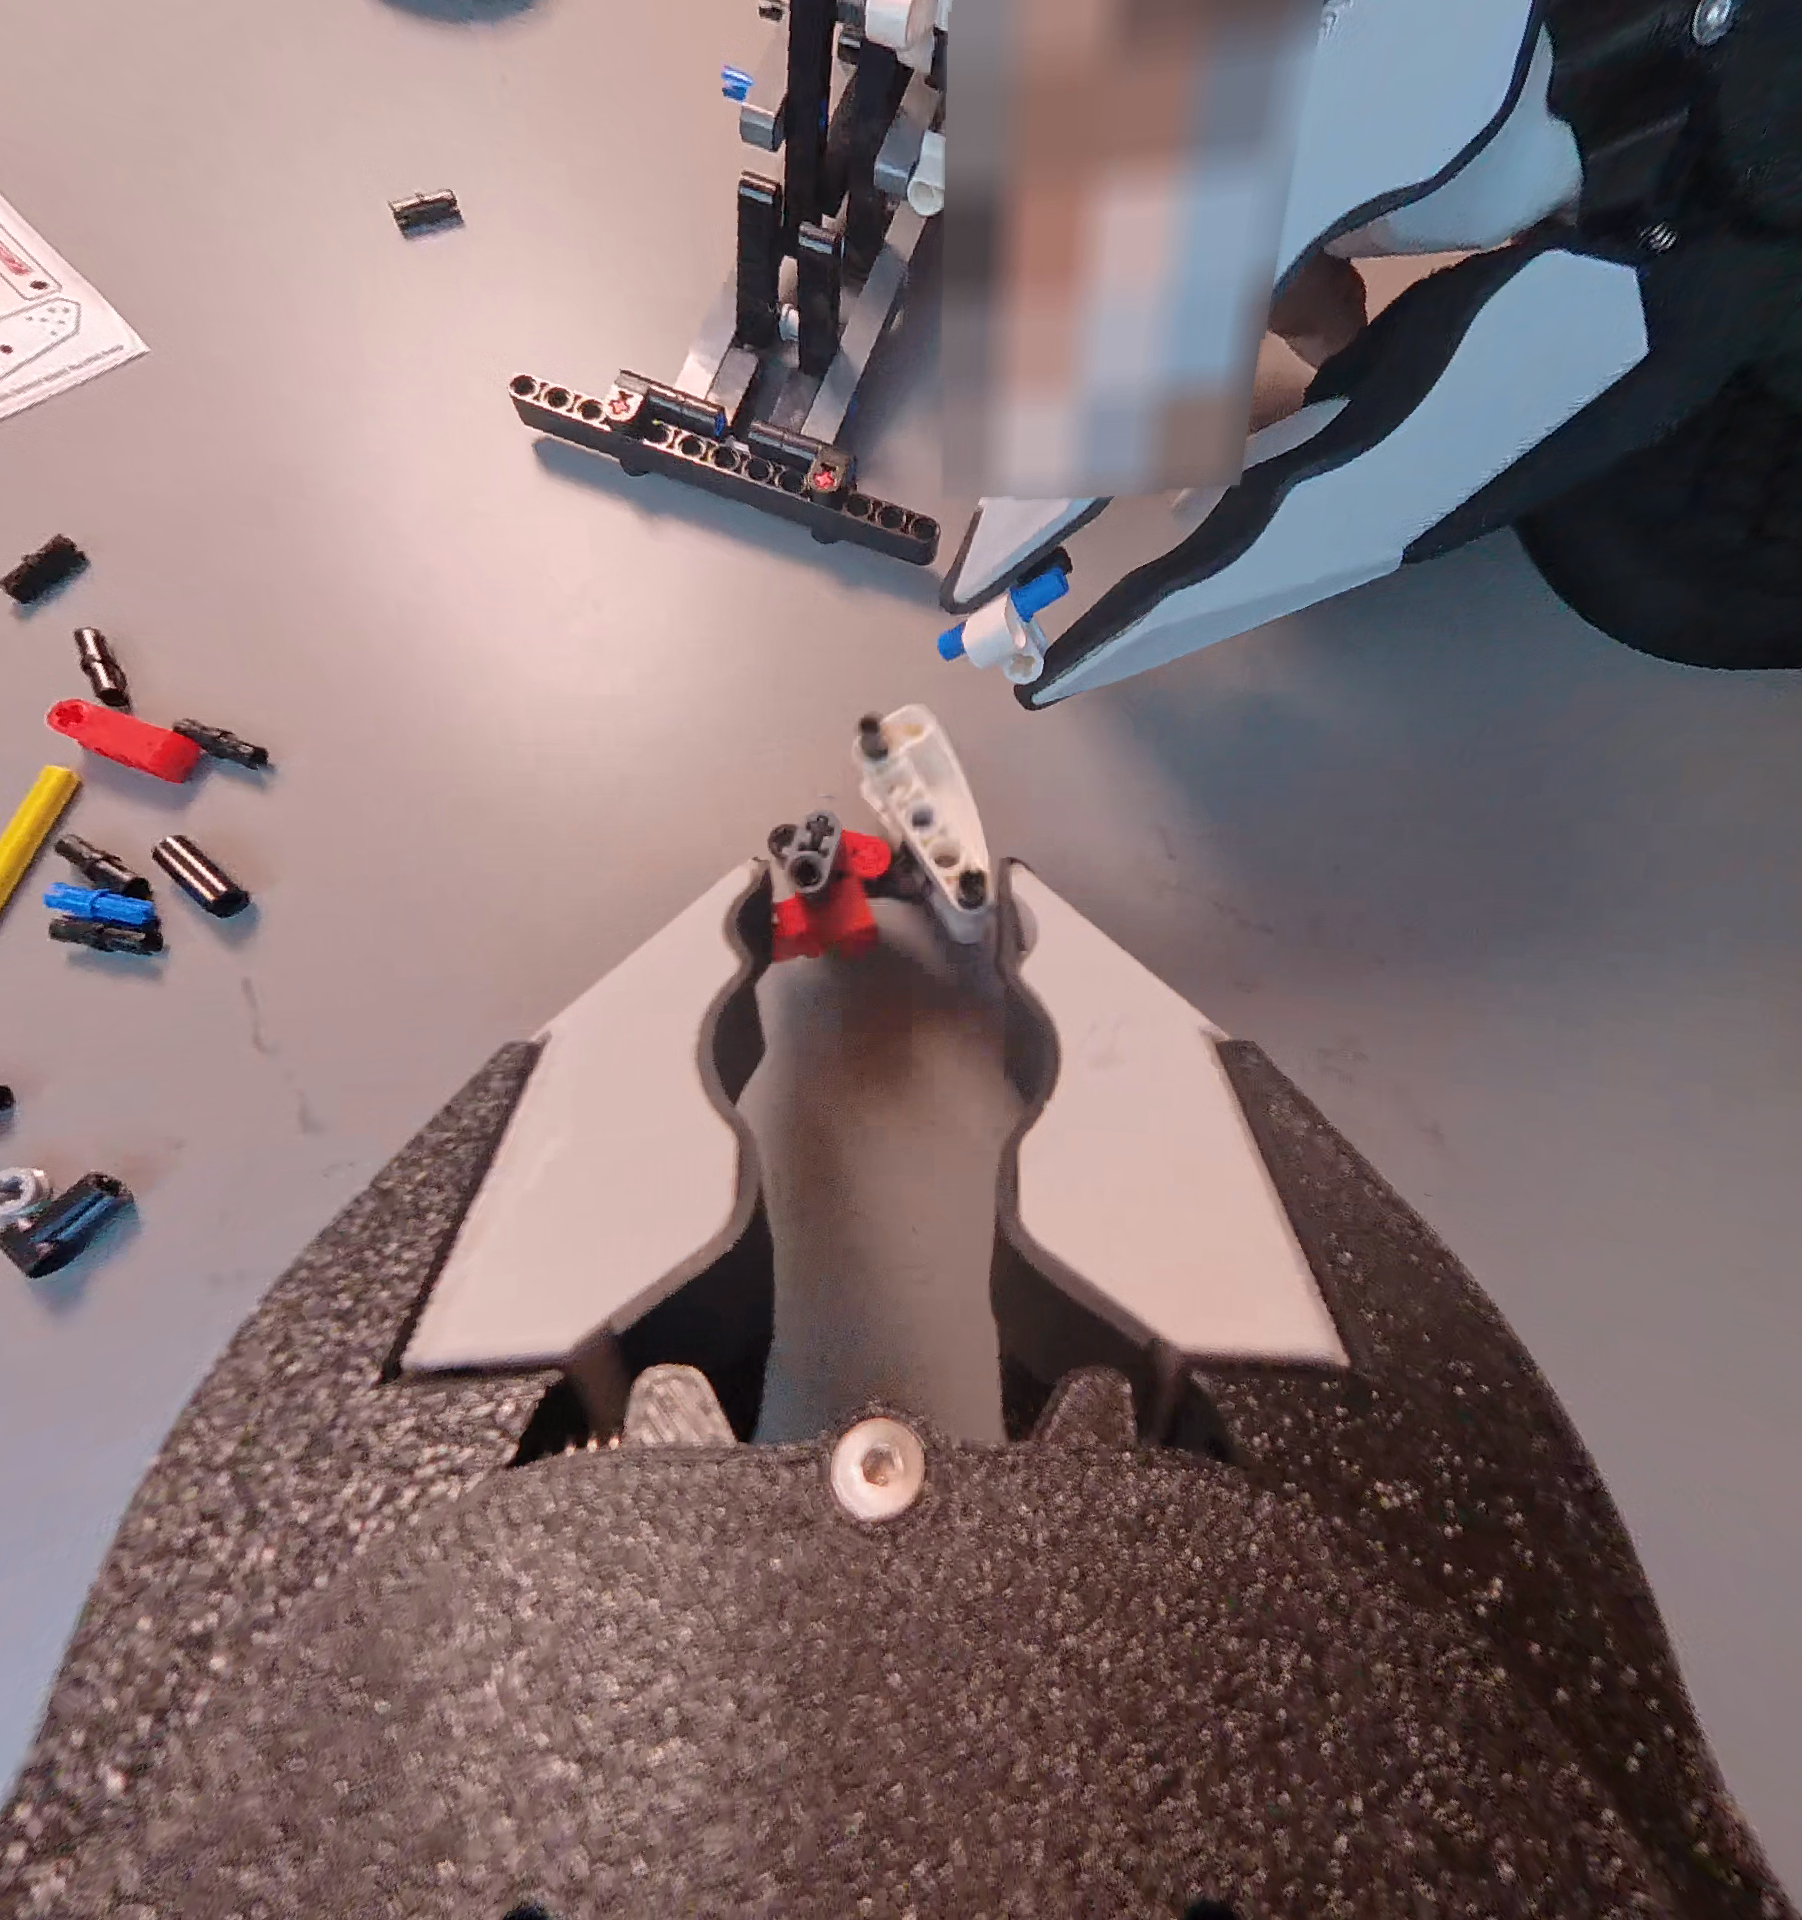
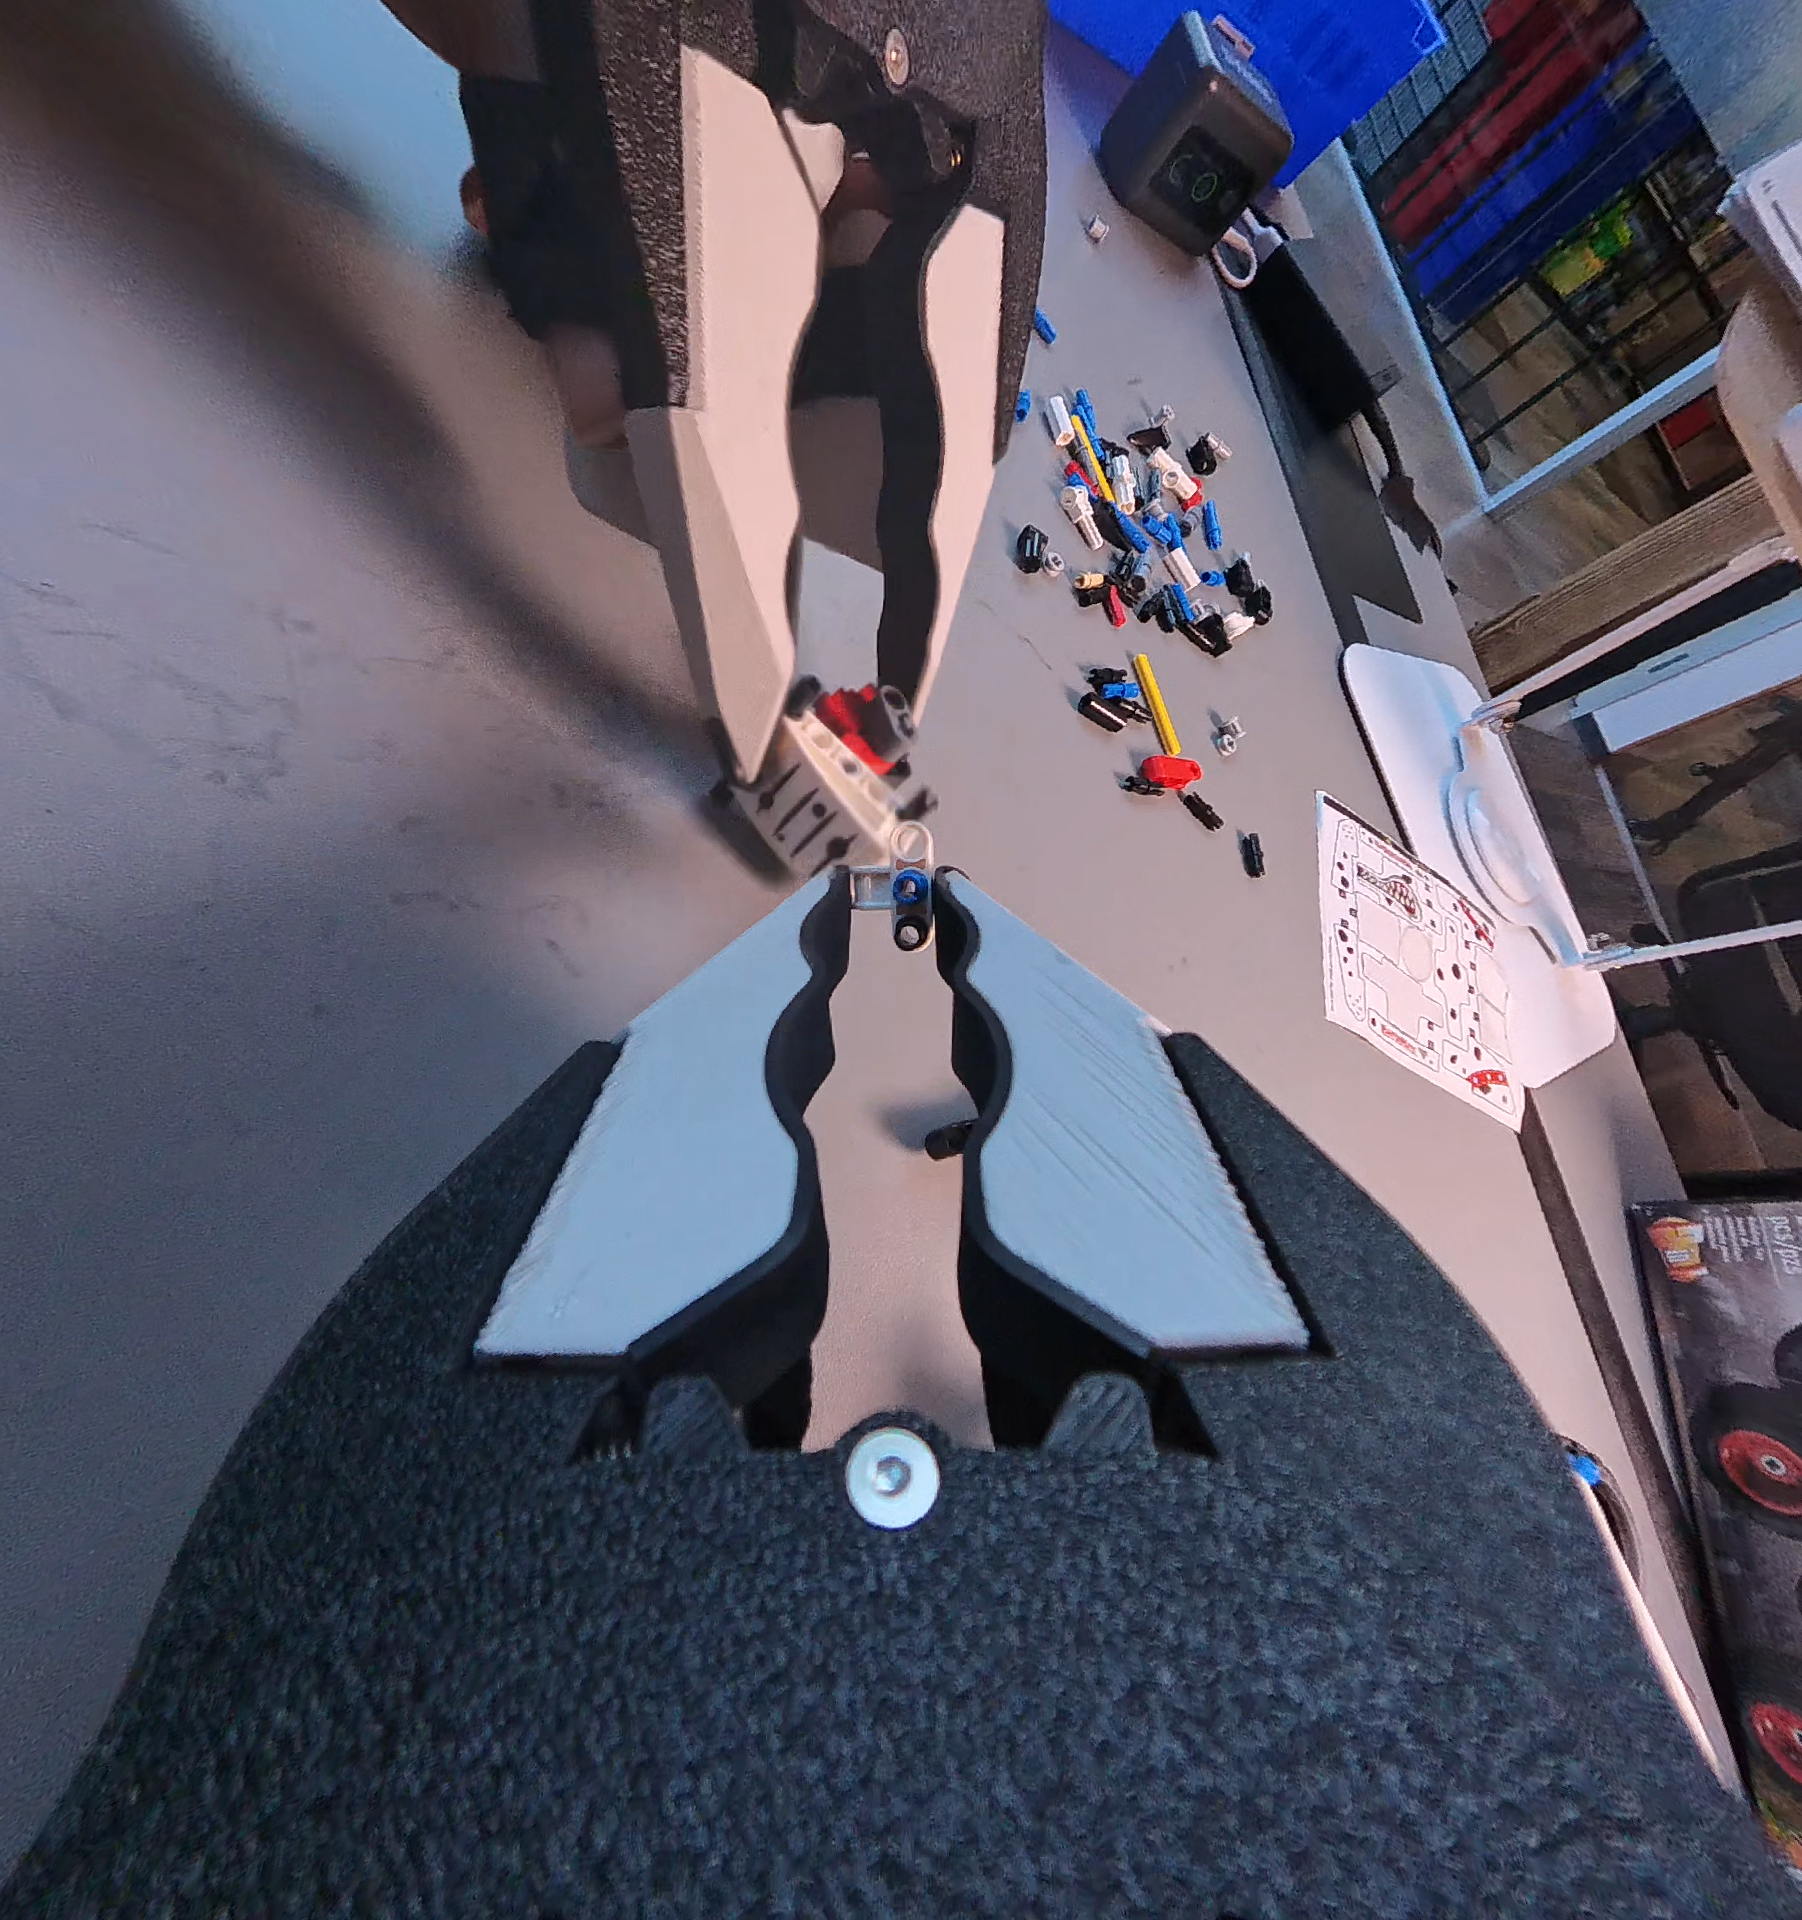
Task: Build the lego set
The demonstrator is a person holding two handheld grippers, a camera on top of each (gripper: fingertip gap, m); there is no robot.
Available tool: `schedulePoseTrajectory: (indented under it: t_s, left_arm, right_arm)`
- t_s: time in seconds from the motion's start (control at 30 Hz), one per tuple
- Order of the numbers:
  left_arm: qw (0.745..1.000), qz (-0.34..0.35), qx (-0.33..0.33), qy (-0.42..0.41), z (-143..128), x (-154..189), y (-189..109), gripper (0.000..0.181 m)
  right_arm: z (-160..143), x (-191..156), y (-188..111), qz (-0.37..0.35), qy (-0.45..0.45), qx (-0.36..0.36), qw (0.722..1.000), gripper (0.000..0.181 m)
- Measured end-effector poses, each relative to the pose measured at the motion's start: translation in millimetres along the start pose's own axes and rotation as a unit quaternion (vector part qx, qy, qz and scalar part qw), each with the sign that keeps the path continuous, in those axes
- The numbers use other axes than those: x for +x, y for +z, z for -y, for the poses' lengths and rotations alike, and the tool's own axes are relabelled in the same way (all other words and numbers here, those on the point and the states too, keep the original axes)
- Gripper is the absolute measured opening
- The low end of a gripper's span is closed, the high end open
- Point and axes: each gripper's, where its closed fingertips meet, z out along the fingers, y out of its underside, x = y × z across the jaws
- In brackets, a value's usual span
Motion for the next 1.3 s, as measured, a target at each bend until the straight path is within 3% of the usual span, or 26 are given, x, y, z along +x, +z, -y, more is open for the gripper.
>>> schedulePoseTrajectory:
  t_s: [0.03,0.33,0.57,0.77,0.87,0.97,1.07,1.3]
  left_arm:
    - [1.0,-0.014,0.002,-0.007,0.4,1.1,-0.6,0.03]
    - [0.993,-0.097,0.028,-0.056,4.2,7.1,-16.5,0.029]
    - [0.974,-0.166,0.01,-0.157,1.9,16.3,-19.1,0.03]
    - [0.985,-0.103,-0.017,-0.139,-10.3,-2.0,-17.6,0.048]
    - [0.995,-0.038,-0.008,-0.097,-12.6,-19.9,-31.8,0.04]
    - [0.999,-0.014,-0.001,-0.031,-13.4,-13.4,-44.5,0.024]
    - [0.999,-0.039,-0.005,0.005,-15.6,10.2,-41.7,0.02]
    - [0.996,-0.081,-0.011,-0.029,-7.9,26.1,-11.0,0.037]
  right_arm:
    - [-0.3,-0.2,0.1,0.0,0.0,-0.001,1.0,0.015]
    - [-12.3,-6.4,2.4,0.019,0.001,-0.028,0.999,0.016]
    - [-1.3,-13.5,-1.0,0.041,0.007,-0.001,0.999,0.016]
    - [-9.6,-18.2,3.3,0.048,0.002,-0.021,0.999,0.016]
    - [-12.2,-15.9,2.4,0.044,0.002,-0.027,0.999,0.016]
    - [-11.7,-16.7,1.0,0.05,0.008,-0.024,0.998,0.016]
    - [-10.2,-21.6,1.5,0.062,0.009,-0.02,0.998,0.016]
    - [-4.9,-31.4,7.5,0.071,0.0,-0.019,0.997,0.016]
